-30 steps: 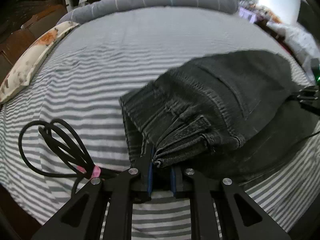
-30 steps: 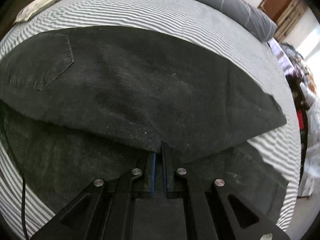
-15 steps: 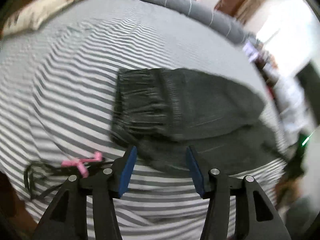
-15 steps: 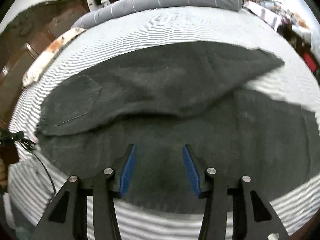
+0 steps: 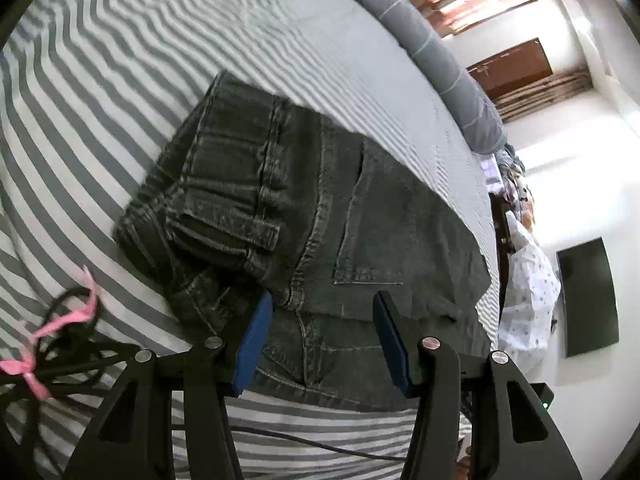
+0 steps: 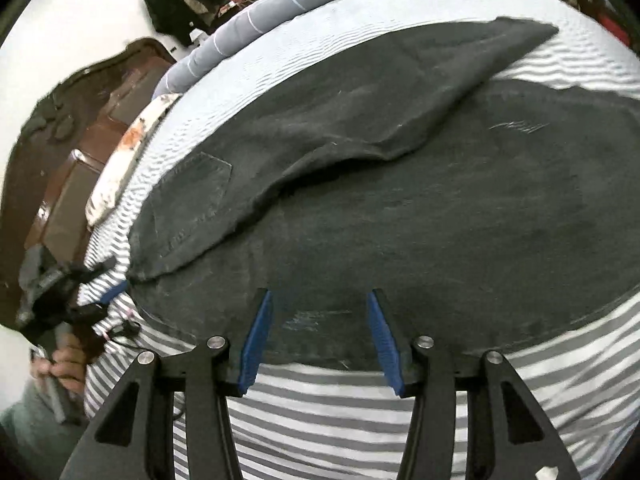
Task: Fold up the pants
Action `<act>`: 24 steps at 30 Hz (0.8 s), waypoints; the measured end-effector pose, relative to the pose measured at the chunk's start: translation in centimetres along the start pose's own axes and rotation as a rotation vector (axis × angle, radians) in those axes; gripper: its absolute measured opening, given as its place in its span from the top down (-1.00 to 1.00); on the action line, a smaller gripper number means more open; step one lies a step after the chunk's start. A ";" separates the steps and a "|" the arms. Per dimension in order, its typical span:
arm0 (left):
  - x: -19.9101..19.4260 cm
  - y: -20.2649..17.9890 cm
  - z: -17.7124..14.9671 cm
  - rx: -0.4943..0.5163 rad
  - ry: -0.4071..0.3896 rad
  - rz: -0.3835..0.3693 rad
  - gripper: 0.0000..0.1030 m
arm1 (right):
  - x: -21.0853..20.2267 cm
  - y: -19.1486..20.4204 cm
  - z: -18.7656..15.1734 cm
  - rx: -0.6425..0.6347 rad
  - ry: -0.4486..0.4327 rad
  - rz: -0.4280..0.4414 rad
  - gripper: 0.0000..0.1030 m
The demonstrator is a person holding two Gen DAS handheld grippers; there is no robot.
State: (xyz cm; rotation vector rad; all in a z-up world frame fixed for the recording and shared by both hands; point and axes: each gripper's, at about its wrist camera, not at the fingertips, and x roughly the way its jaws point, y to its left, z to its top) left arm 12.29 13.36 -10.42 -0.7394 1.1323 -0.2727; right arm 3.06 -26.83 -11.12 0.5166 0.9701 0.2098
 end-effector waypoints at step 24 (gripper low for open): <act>-0.5 -0.8 1.3 -0.057 -0.189 -0.006 0.76 | 5.6 -1.8 2.9 0.257 -0.106 0.281 0.05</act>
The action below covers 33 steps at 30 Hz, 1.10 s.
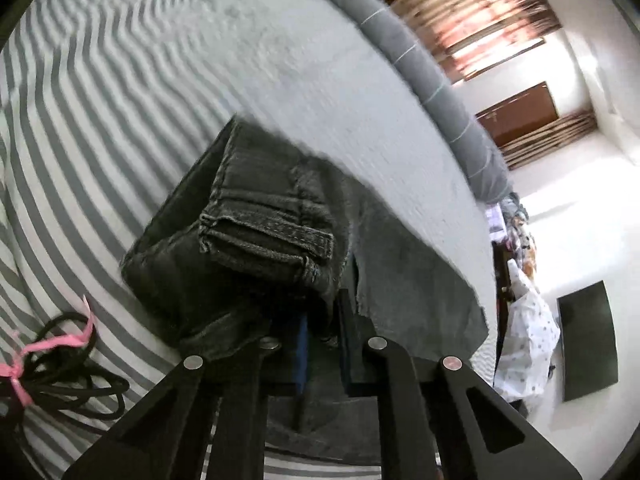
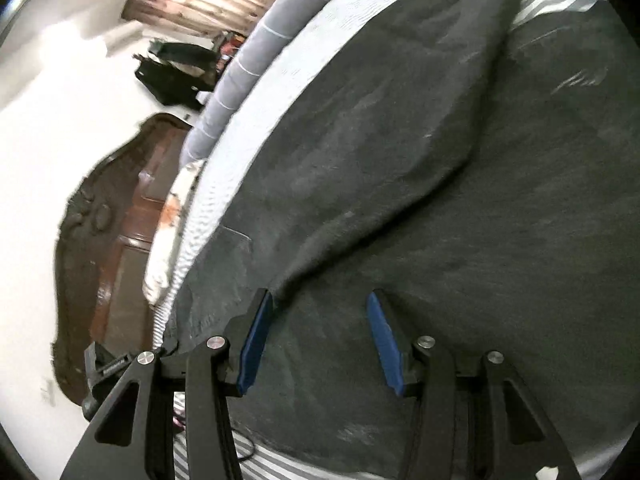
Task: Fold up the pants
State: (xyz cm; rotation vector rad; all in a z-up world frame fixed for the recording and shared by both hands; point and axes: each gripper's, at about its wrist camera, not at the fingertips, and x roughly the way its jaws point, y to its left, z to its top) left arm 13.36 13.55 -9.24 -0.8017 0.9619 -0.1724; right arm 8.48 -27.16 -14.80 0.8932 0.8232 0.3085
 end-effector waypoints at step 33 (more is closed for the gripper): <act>0.9 0.8 0.7 -0.006 0.000 0.139 0.76 | -3.9 -7.0 9.7 0.347 -0.432 0.274 0.36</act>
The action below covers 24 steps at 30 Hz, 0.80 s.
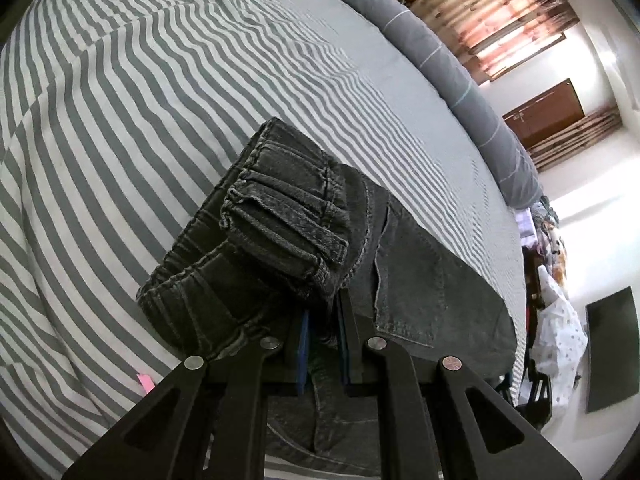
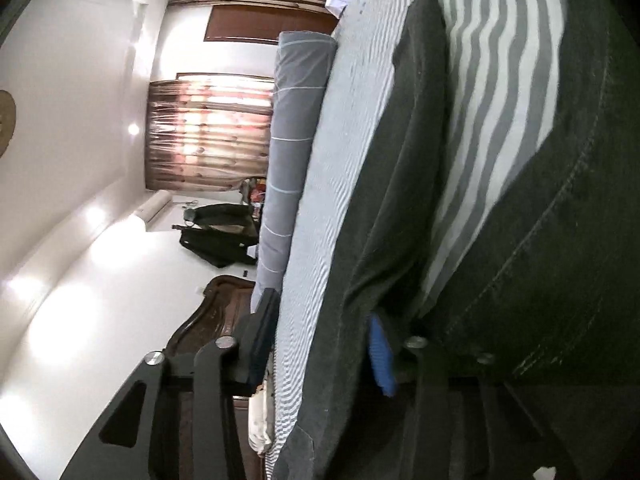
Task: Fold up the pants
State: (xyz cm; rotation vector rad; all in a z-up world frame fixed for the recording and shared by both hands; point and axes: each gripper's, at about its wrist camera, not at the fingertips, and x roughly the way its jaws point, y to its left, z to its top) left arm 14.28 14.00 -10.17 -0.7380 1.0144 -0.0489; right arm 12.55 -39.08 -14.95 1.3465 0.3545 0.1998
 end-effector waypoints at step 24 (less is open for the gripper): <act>-0.7 -5.4 1.8 0.312 0.095 0.170 0.76 | -8.9 7.3 2.6 -0.249 -0.006 -0.214 0.94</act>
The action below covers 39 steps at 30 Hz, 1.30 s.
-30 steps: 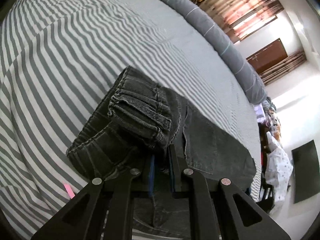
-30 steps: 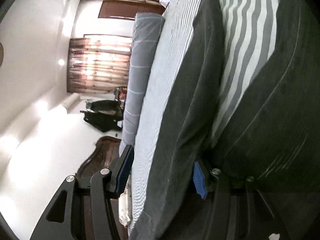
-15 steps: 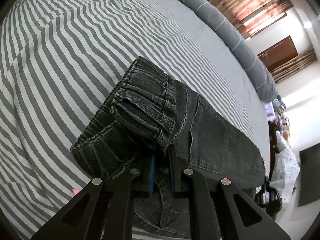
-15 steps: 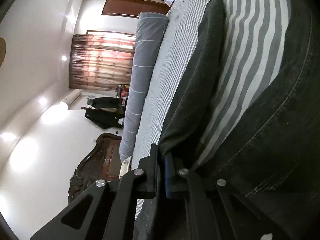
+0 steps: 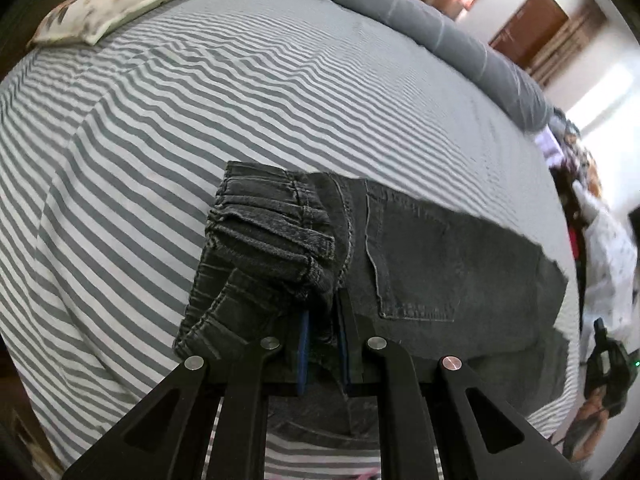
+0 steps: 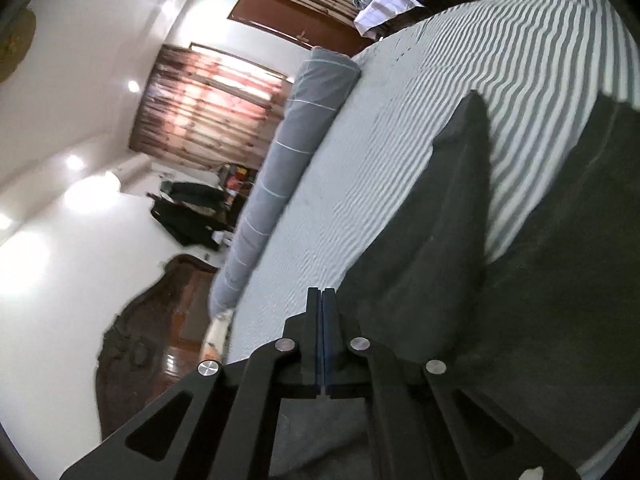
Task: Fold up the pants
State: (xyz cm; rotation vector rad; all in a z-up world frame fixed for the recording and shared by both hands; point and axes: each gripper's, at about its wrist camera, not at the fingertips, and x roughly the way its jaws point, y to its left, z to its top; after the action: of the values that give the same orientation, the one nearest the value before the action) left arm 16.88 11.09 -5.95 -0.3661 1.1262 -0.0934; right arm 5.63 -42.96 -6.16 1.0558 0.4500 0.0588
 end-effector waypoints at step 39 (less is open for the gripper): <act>-1.3 1.1 -0.3 0.120 0.043 -0.012 0.76 | 0.2 -0.6 -3.1 -0.079 0.071 -0.178 0.91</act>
State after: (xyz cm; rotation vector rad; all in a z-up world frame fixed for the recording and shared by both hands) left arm 15.89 12.41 -5.34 -0.2655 1.1548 -0.1795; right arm 4.48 -40.63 -7.99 0.9347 0.5999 -0.0439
